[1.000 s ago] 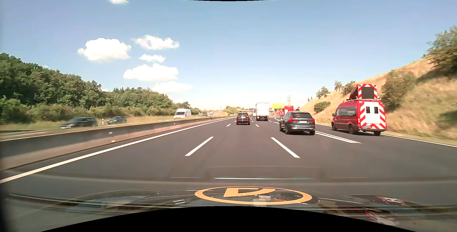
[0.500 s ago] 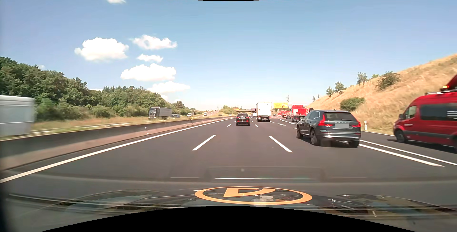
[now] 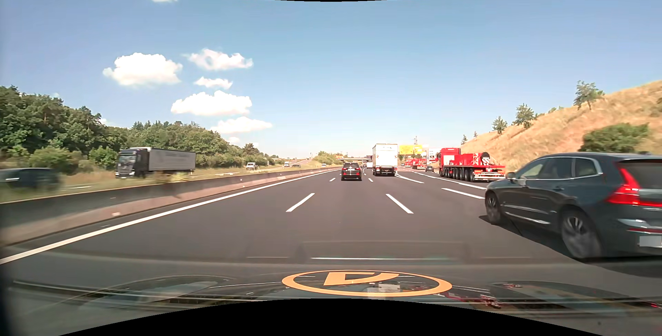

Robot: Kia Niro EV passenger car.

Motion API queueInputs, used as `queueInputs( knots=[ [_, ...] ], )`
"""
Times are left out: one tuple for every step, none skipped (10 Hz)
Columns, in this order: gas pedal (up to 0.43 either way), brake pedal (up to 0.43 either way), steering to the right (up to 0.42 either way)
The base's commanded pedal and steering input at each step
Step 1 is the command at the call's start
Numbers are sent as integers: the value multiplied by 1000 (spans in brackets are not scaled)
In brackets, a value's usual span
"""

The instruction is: Follow the waypoints while adhering to traffic rules and regulations

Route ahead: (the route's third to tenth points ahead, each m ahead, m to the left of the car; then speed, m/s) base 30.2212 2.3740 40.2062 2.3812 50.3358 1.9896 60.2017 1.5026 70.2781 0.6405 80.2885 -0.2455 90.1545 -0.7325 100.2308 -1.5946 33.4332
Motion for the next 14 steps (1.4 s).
queueInputs(
  knots=[
    [228, 0, 2],
    [228, 0, 2],
    [228, 0, 2],
    [228, 0, 2],
    [228, 0, 2],
    [228, 0, 2],
    [228, 0, 2],
    [228, 0, 2],
    [228, 0, 1],
    [228, 0, 2],
    [228, 0, 1],
    [240, 0, 2],
    [240, 0, 2],
    [248, 0, 1]
  ],
)
